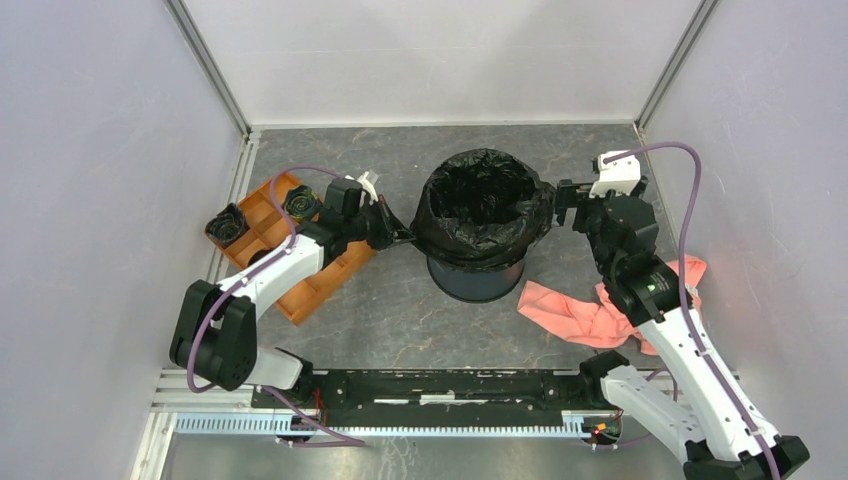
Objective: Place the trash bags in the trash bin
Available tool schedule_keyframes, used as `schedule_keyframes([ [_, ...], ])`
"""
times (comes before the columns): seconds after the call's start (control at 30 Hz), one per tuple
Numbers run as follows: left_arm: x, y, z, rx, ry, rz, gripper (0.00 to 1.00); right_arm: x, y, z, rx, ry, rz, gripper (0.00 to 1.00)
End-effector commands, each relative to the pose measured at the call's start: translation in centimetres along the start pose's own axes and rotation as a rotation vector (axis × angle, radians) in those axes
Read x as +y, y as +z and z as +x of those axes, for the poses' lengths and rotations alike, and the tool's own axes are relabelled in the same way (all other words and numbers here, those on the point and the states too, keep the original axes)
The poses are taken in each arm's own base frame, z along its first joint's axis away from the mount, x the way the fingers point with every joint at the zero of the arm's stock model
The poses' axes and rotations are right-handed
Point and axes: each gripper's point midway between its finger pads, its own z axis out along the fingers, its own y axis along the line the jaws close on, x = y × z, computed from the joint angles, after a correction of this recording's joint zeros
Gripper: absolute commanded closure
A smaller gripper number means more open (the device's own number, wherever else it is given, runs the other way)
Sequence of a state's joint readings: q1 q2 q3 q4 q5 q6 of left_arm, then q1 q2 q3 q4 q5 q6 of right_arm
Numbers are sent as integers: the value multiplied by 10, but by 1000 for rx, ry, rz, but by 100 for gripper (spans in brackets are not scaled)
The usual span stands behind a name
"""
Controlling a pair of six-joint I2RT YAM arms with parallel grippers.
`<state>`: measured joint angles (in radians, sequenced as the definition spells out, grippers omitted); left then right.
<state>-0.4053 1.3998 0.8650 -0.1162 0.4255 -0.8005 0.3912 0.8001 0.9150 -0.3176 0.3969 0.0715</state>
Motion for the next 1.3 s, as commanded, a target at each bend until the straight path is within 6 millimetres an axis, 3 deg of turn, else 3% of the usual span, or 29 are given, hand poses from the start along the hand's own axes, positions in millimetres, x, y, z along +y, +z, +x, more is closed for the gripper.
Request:
schedule_keyframes([
  [0.0, -24, -7, -8, -22, 2, 77, 98, -15, 10, -2, 17, -18, 79, 2],
  [0.13, -27, -11, -8, -29, 5, 80, 98, 12, 22, 1, 1, 14, -55, 3],
  [0.33, -28, -12, -5, -22, 7, 82, 98, 38, 40, 63, 96, 41, -151, 6],
  [0.53, -35, -10, 1, -6, 14, 92, 98, 58, 43, 126, 170, 112, -229, 7],
  [0.6, -36, -10, 1, -11, 18, 92, 98, 59, 41, 146, 216, 114, -233, 8],
  [0.7, -32, -10, 0, -22, 30, 71, 98, 46, 36, 156, 274, 83, -171, 8],
  [0.87, -21, -11, -1, -34, 57, 15, 98, -10, 20, 116, 278, 1, 99, 7],
  [1.07, -19, -14, -8, -62, 87, -15, 98, -48, -6, 42, 241, -98, 237, 7],
  [1.13, -19, -15, -9, -65, 93, -18, 98, -50, -12, 7, 184, -119, 215, 8],
  [1.23, -19, -14, -10, -68, 96, -20, 98, -33, -14, -48, 94, -158, 89, 9],
  [1.27, -19, -13, -10, -67, 97, -20, 98, -24, -11, -58, 86, -177, 32, 9],
])
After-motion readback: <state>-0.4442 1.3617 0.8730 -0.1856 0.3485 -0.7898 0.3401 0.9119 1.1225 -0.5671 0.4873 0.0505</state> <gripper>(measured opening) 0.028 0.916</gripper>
